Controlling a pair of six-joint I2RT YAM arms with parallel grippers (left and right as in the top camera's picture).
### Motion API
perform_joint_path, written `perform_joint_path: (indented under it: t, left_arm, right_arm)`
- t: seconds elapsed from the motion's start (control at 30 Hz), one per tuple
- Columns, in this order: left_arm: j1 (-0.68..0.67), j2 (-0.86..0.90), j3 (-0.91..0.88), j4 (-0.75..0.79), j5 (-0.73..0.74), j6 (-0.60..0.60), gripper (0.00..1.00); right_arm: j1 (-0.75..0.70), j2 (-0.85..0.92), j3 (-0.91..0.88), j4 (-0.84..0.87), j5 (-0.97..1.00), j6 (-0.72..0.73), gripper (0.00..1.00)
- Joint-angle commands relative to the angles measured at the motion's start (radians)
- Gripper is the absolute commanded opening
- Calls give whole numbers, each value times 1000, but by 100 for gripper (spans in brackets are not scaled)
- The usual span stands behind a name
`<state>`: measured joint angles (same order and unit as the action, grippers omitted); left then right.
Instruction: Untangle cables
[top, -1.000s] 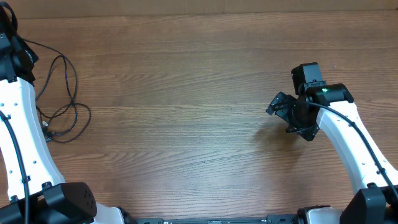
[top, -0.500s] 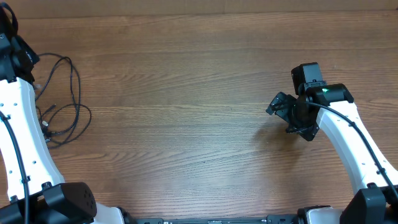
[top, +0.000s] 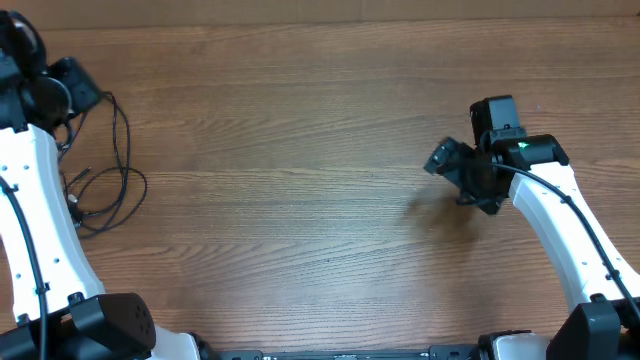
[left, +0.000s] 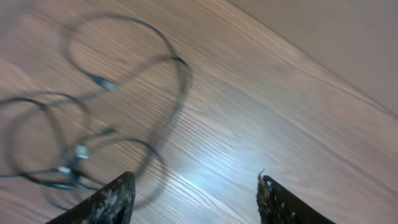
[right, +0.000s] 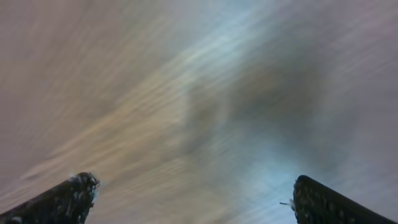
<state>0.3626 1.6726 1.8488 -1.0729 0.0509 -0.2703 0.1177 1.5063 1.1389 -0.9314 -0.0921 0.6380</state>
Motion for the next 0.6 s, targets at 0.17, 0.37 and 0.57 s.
perform_joint_path:
  t: [0.17,0.37,0.57]
  left_arm:
    - [-188,-8,17,-59,167,41,77]
    - [-324,34,16,-185,144,93,82]
    - [-413,94,16,-361,49,94,84]
  right_arm:
    - [1,-25,13,352,-492,-197,100]
    - [1,-25,13,327,-428,-354,100]
    - [-1,-25,13,95,-113,-435,100]
